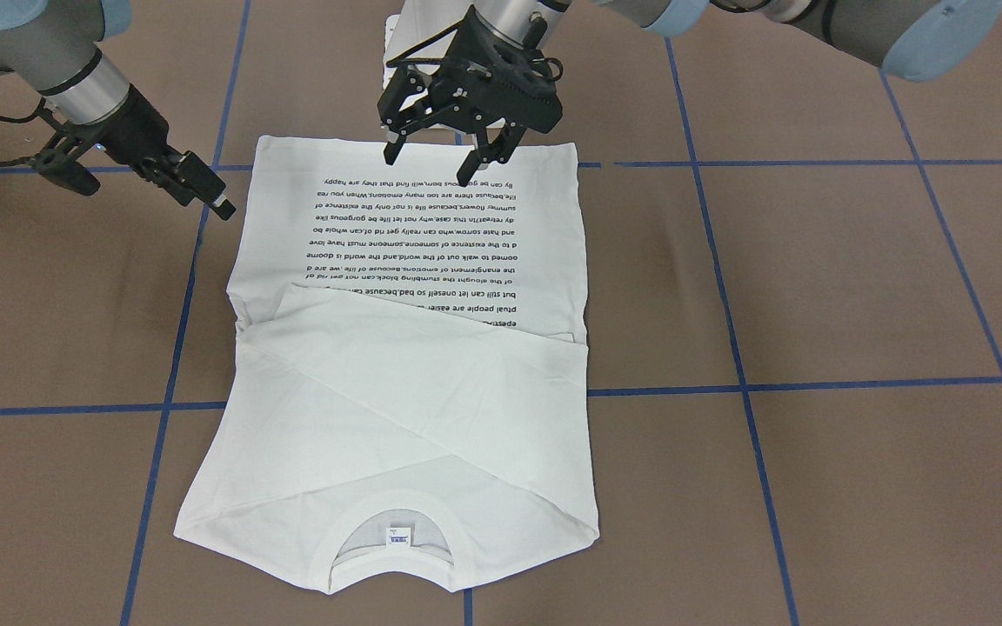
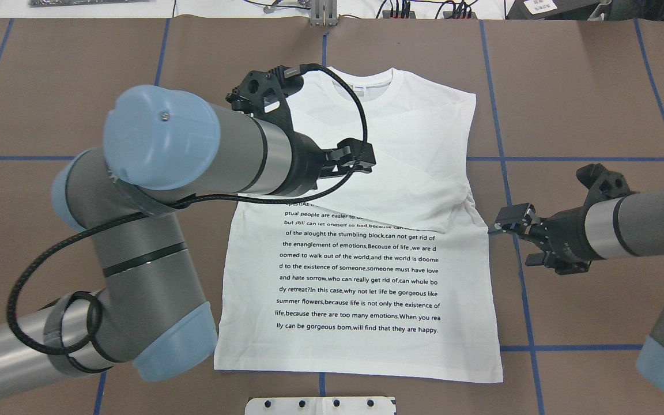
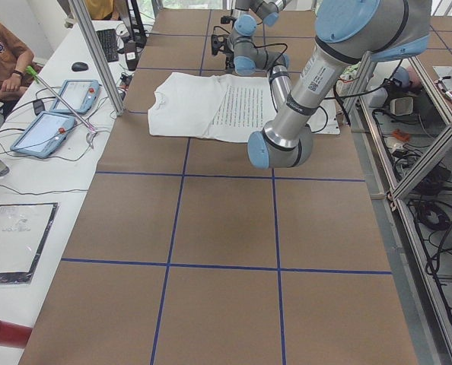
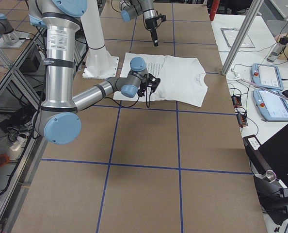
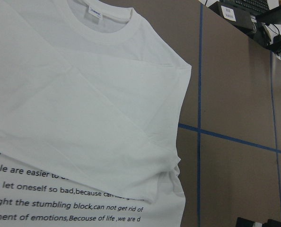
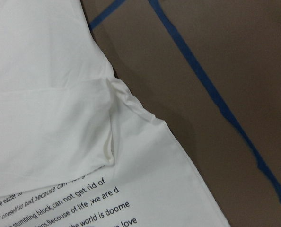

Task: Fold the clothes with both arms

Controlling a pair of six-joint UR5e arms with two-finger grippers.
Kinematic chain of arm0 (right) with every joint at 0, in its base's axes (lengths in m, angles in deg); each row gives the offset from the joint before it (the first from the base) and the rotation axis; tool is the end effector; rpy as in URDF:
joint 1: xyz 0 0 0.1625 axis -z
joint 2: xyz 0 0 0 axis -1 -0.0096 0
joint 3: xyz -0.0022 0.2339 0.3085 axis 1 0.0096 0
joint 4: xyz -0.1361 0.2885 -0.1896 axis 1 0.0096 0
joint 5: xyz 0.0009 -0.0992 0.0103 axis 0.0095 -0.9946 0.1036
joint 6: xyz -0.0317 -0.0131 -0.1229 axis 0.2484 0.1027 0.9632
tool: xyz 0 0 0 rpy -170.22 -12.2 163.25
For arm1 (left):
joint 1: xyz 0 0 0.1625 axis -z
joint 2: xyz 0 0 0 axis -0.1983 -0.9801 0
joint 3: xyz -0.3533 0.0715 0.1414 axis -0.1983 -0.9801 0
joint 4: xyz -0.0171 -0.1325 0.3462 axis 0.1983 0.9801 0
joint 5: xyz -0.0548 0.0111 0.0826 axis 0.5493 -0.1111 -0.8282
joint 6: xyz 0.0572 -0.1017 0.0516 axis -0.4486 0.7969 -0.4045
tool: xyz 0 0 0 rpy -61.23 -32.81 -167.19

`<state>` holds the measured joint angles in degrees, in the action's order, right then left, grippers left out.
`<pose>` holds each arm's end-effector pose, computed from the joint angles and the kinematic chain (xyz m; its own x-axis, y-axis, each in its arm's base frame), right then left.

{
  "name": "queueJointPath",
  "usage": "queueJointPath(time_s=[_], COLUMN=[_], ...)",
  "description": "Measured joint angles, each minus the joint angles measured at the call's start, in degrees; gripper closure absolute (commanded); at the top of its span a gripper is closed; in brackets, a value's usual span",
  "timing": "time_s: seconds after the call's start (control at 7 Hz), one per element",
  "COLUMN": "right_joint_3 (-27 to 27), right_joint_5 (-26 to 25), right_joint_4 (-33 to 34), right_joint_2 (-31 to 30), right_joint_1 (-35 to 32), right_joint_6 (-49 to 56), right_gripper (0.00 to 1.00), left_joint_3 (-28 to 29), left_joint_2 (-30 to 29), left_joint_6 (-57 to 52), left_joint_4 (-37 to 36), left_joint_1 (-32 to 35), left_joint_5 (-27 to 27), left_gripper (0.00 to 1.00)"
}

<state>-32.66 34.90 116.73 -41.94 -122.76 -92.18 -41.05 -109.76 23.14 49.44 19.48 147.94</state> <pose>-0.3172 -0.3146 0.3815 0.3194 0.5503 0.7714 -0.3764 0.8208 -0.4297 0.4259 -0.3800 0.0801 0.2357 -0.0333 -0.9712 0.3127 0.9489 0.0434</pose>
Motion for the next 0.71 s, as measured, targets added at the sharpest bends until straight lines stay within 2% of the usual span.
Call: queueJointPath(time_s=[0.29, 0.43, 0.71], right_joint_3=[-6.59, -8.14, -7.82], right_joint_5=[-11.85, -17.39, -22.96], right_joint_4=[11.15, 14.85, 16.87], right_joint_2=[-0.56, -0.77, -1.78], right_joint_1=[12.48, 18.00, 25.29], right_joint_6=[-10.52, -16.45, -25.34], right_gripper=[0.10, 0.11, 0.12], left_joint_3=[-5.89, -6.91, -7.34], left_joint_2=[4.28, 5.20, 5.68], left_joint_6=[-4.29, -4.97, -5.21], left_joint_4=[-3.78, -4.16, -4.26], left_joint_1=[2.63, 3.12, 3.30], left_joint_5=[0.44, 0.46, 0.29], left_gripper=[0.06, 0.06, 0.06])
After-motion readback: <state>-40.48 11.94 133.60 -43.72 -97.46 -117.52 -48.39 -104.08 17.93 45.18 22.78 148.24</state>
